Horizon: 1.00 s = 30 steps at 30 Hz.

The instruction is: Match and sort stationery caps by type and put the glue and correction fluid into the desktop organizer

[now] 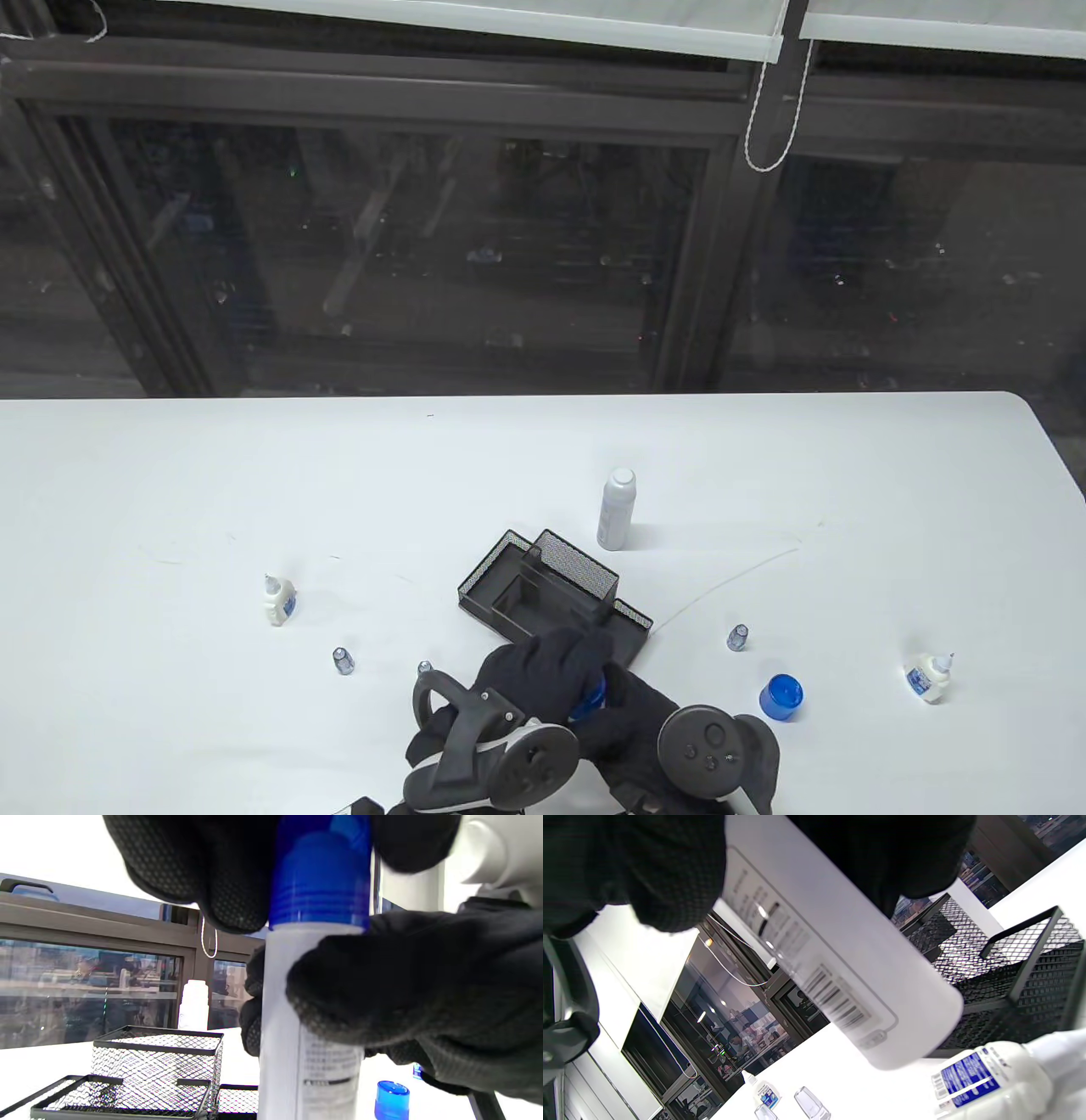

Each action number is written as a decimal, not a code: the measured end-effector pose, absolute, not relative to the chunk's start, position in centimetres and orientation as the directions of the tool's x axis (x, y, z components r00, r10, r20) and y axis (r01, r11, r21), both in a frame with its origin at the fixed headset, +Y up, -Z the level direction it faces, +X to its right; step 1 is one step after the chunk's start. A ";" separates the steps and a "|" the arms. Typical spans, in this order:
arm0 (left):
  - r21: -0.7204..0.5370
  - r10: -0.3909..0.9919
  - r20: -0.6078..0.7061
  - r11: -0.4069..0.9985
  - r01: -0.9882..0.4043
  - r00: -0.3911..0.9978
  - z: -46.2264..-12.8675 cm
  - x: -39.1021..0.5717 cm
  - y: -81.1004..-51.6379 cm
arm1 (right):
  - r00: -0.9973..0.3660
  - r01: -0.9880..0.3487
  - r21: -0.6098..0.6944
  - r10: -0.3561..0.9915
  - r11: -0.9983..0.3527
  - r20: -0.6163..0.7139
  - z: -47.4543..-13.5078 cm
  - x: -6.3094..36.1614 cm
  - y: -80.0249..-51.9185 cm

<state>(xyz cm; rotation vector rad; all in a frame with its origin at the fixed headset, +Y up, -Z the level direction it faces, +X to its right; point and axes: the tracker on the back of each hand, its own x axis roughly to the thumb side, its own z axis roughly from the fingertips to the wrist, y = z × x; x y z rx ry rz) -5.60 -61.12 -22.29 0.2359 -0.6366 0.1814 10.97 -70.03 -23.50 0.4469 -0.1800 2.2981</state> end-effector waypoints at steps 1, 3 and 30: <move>0.087 0.112 0.646 0.972 -0.218 0.755 -22.3 -5.4 -61.1 | -0.645 -0.718 0.008 0.670 -0.696 0.369 -23.6 10.9 -70.1; 0.024 0.121 0.688 0.982 -0.190 0.716 -22.1 -5.1 -61.1 | -0.633 -0.728 0.016 0.681 -0.685 0.367 -23.6 11.0 -70.2; 0.277 -0.102 0.630 0.956 -0.101 0.770 -21.4 -4.5 -61.7 | -0.630 -0.732 0.012 0.683 -0.681 0.370 -23.6 11.1 -70.1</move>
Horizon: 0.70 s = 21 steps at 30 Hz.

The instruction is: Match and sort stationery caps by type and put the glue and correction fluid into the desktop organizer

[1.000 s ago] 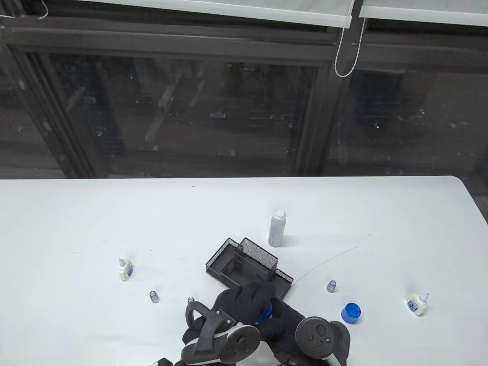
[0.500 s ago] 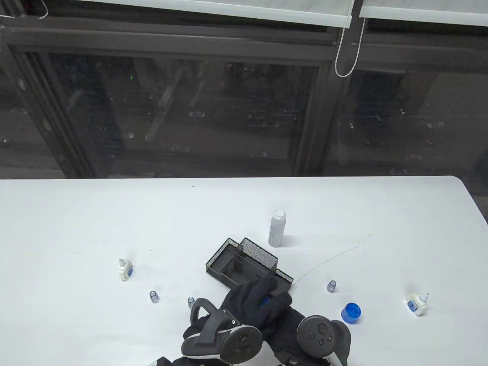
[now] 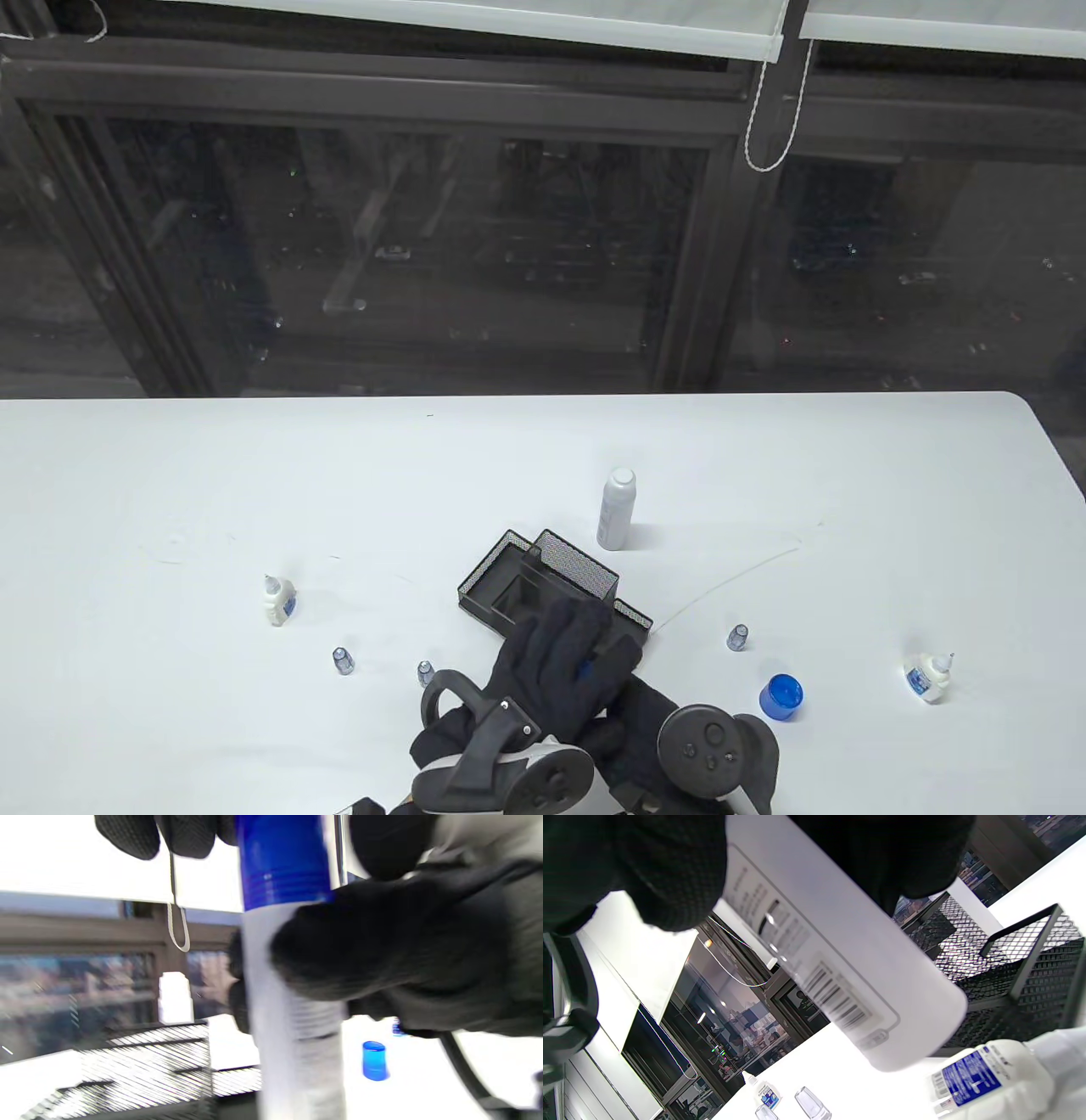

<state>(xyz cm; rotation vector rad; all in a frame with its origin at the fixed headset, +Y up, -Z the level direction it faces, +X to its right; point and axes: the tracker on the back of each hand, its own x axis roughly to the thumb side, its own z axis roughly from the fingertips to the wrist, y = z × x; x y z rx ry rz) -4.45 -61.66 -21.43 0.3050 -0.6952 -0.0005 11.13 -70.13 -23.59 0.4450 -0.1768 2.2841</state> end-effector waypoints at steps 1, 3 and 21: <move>0.294 -0.098 0.604 0.950 -0.107 0.791 -21.5 -4.6 -61.6 | -0.629 -0.732 0.012 0.683 -0.681 0.371 -23.6 11.1 -70.1; 0.234 -0.034 0.612 0.962 -0.140 0.790 -21.8 -4.8 -61.5 | -0.627 -0.734 0.014 0.685 -0.679 0.371 -23.6 11.2 -70.1; 0.161 0.071 0.659 0.959 -0.233 0.748 -21.9 -5.9 -60.7 | -0.592 -0.755 0.046 0.709 -0.655 0.384 -23.5 11.1 -70.0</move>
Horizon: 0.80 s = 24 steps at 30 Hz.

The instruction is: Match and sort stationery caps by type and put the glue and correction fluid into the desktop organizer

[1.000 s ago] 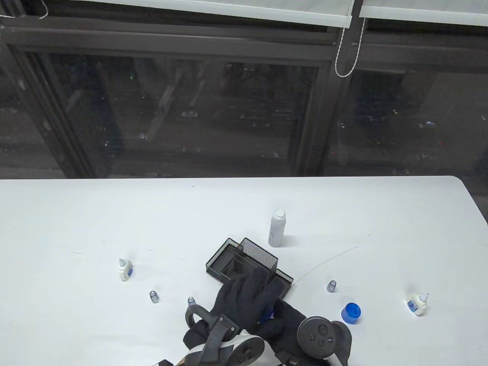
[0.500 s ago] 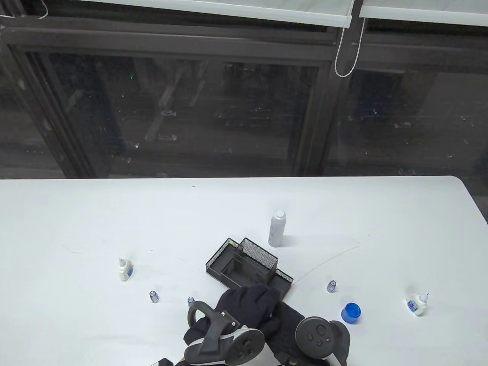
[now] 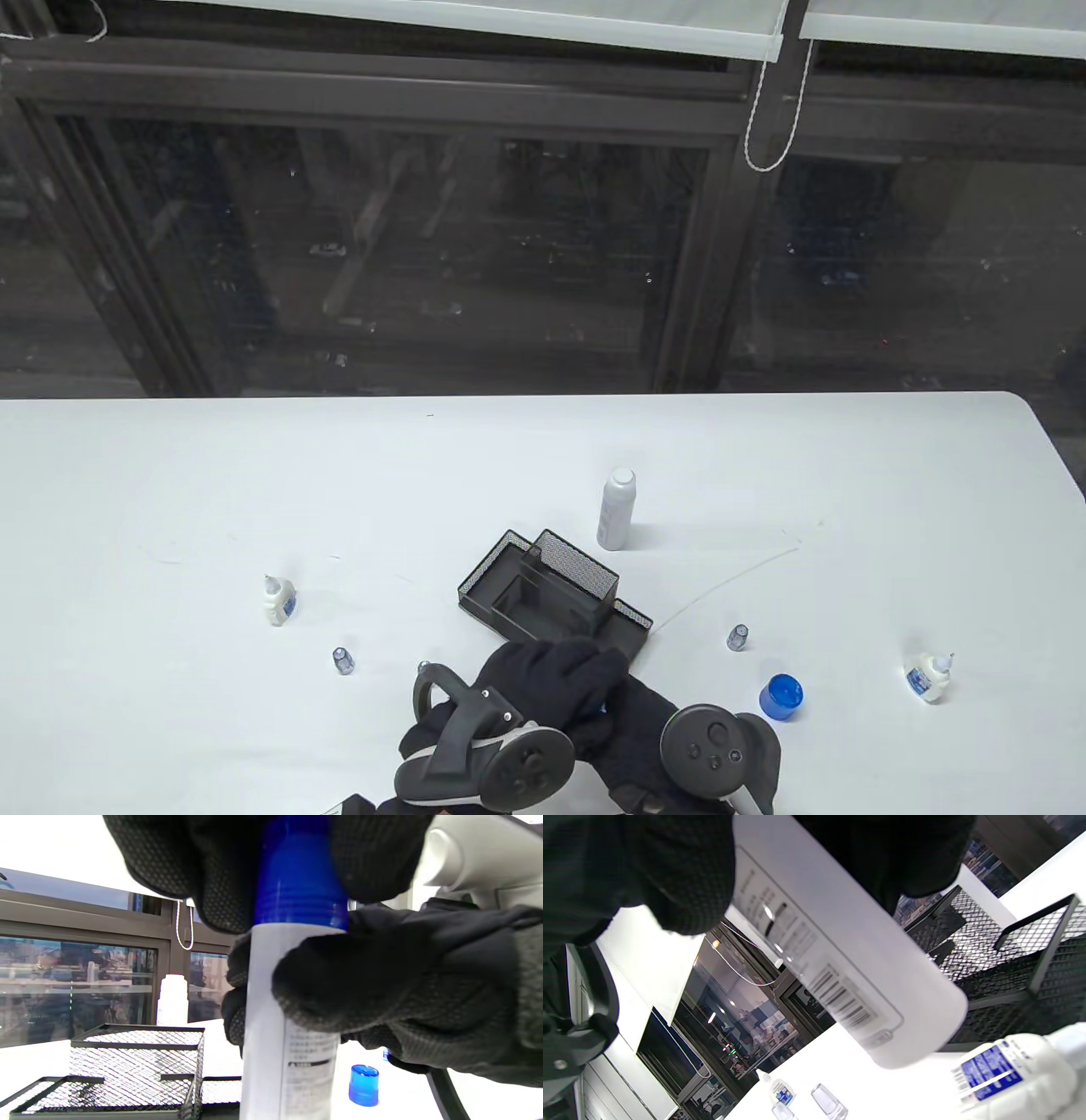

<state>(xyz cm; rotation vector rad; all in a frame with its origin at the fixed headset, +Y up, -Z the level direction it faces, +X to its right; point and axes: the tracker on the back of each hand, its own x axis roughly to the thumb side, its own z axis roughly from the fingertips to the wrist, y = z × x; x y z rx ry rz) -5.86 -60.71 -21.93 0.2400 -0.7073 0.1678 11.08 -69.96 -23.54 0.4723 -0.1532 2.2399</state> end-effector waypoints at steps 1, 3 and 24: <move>0.167 0.084 0.659 0.952 -0.255 0.747 -22.0 -6.0 -60.8 | -0.593 -0.757 0.033 0.707 -0.653 0.386 -23.5 11.2 -70.0; 0.113 0.120 0.646 0.962 -0.250 0.754 -22.2 -5.9 -61.0 | -0.605 -0.751 0.013 0.696 -0.660 0.387 -23.4 11.2 -69.9; 0.257 0.171 0.406 0.921 -0.291 0.898 -28.3 -11.3 -54.5 | -0.611 -0.764 -0.013 0.717 -0.645 0.337 -24.0 13.9 -69.2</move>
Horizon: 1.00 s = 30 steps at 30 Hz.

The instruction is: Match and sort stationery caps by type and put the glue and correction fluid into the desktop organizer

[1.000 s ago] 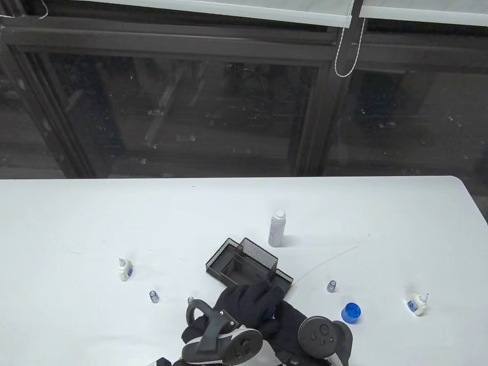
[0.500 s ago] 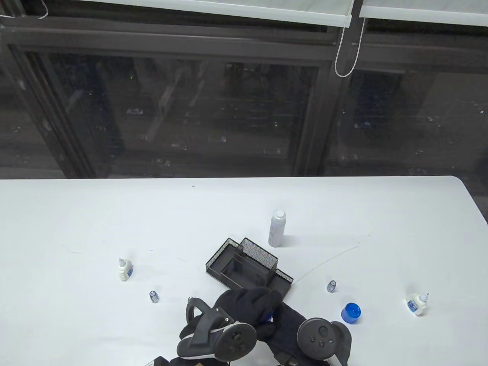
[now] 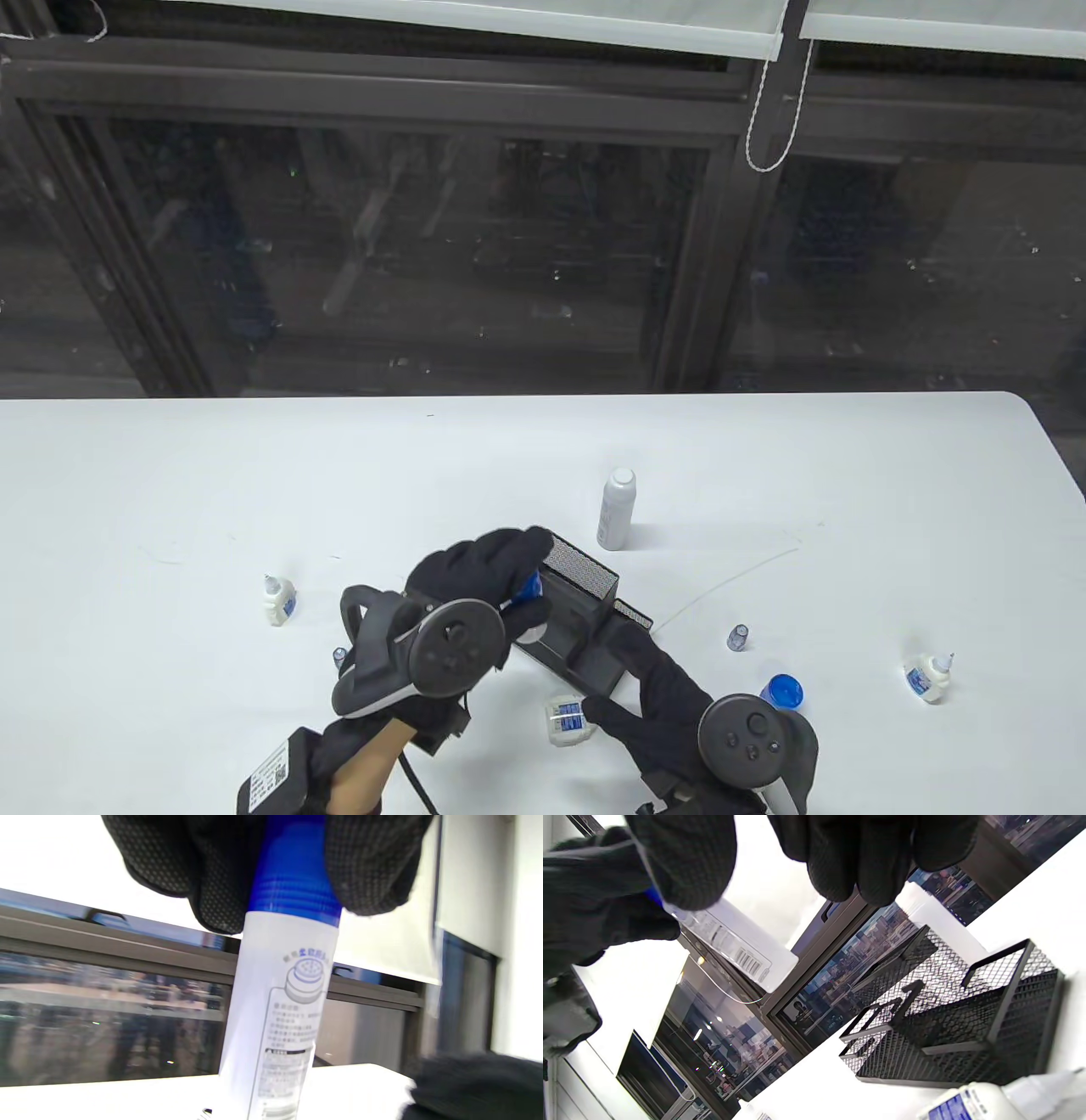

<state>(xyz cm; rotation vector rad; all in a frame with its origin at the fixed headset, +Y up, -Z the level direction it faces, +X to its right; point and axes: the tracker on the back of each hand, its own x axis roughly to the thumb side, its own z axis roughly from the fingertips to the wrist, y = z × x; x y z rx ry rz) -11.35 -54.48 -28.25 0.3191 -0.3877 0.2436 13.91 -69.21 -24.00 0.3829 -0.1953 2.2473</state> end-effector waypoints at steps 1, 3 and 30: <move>0.262 0.181 0.375 0.920 -0.291 0.909 -29.0 -11.5 -54.4 | -0.617 -0.759 -0.016 0.711 -0.651 0.338 -24.0 13.9 -69.2; 0.254 0.195 0.307 0.927 -0.277 0.932 -31.3 -11.7 -54.7 | -0.624 -0.754 -0.021 0.705 -0.657 0.338 -24.0 13.9 -69.3; 0.044 0.159 0.144 0.985 -0.167 0.977 -42.0 -8.0 -66.0 | -0.641 -0.743 -0.012 0.707 -0.669 0.299 -24.5 14.2 -69.6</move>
